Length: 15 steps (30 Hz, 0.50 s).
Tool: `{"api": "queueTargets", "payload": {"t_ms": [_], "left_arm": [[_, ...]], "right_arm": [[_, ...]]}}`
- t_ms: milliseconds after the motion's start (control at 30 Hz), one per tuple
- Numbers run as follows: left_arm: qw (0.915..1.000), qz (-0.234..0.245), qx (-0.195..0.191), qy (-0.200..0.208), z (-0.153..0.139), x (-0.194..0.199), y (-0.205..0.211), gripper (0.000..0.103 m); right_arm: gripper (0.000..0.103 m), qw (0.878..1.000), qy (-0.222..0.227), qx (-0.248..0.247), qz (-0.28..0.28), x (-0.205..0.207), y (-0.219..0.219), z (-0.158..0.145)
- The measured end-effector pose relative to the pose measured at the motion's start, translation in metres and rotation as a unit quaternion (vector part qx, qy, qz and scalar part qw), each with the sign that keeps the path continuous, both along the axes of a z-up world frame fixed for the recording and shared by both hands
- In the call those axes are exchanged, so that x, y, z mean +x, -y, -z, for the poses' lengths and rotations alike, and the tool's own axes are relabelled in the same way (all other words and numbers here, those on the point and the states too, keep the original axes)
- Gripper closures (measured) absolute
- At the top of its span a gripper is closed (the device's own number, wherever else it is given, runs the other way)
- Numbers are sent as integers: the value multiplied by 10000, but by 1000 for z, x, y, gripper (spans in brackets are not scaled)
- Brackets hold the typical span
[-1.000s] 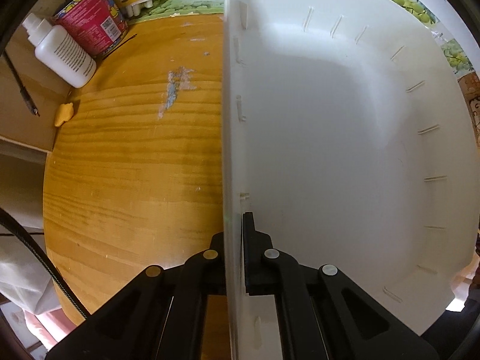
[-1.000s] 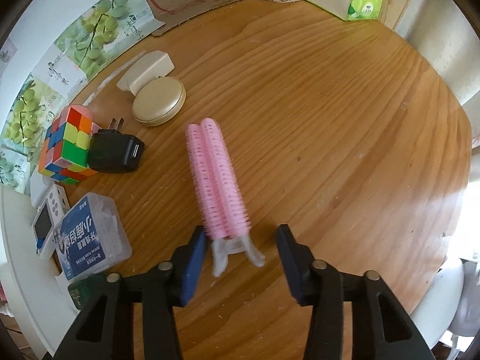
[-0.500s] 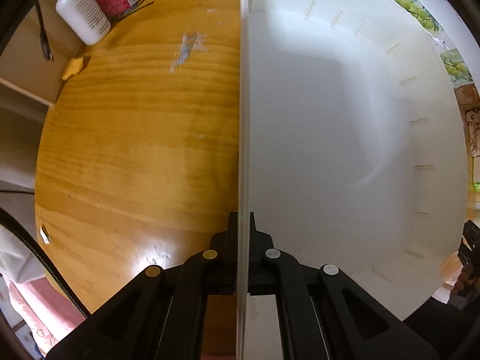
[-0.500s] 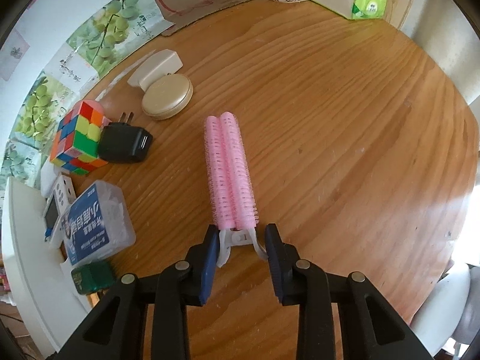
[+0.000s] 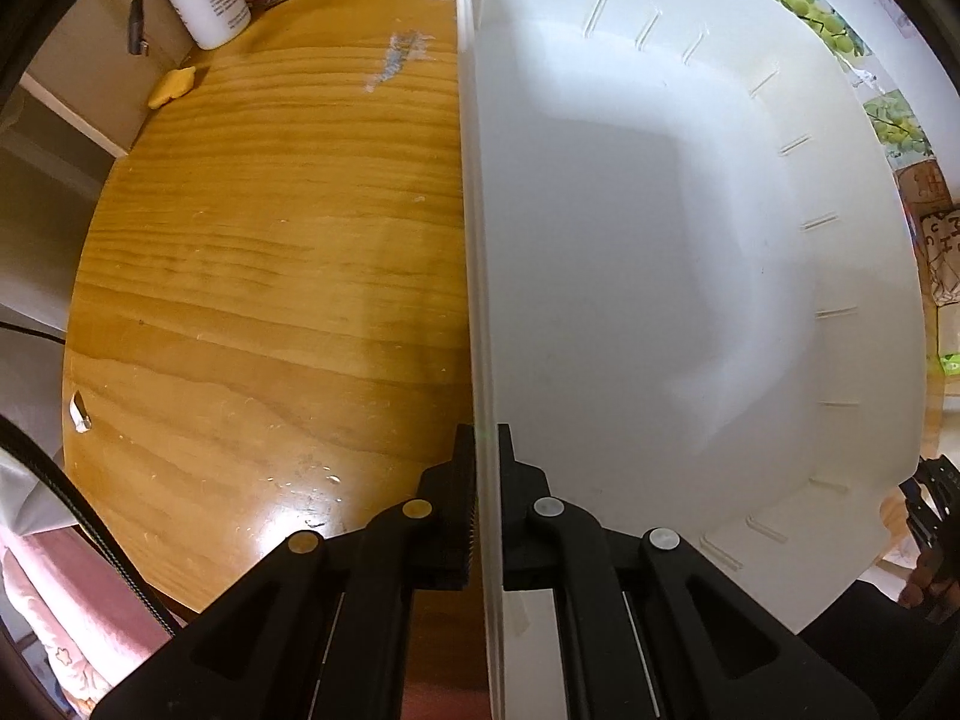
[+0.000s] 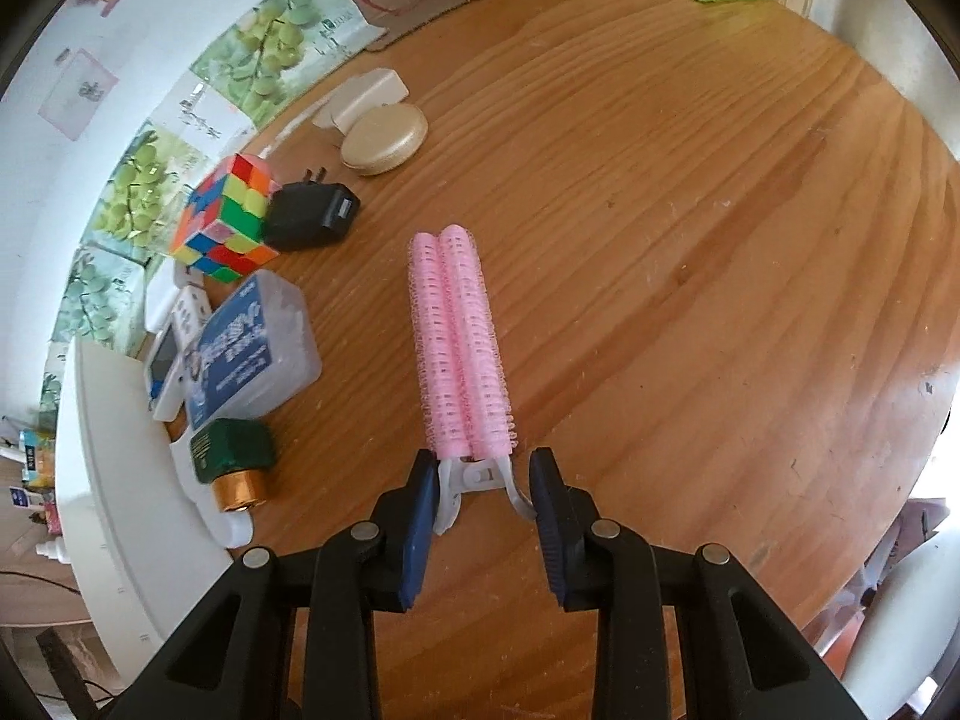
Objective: Organize rigid objects
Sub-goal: 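Grasp the pink hair rollers with the right tool, then carry the pink rollers into the white tray and open the right tool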
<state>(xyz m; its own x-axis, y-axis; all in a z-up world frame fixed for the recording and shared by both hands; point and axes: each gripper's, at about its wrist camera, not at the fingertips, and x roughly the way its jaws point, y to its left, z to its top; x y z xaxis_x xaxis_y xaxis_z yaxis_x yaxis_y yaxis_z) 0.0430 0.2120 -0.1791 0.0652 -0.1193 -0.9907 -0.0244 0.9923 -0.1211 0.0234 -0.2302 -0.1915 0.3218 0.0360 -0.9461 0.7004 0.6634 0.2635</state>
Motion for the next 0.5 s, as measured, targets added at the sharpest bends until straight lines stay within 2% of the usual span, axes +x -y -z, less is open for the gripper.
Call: {"api": "queueTargets", "payload": {"t_ms": [333, 433, 500], "left_arm": [[9999, -5, 3, 167, -13, -38, -5, 99], [9998, -34, 30, 204, -33, -47, 10, 99], [9997, -51, 32, 229, -35, -50, 13, 99]], "right_arm": [[72, 9978, 489, -92, -443, -7, -25, -24], [72, 9959, 674, -49, -603, -10, -33, -30], [72, 9944, 784, -22, -709, -11, -38, -34]]}}
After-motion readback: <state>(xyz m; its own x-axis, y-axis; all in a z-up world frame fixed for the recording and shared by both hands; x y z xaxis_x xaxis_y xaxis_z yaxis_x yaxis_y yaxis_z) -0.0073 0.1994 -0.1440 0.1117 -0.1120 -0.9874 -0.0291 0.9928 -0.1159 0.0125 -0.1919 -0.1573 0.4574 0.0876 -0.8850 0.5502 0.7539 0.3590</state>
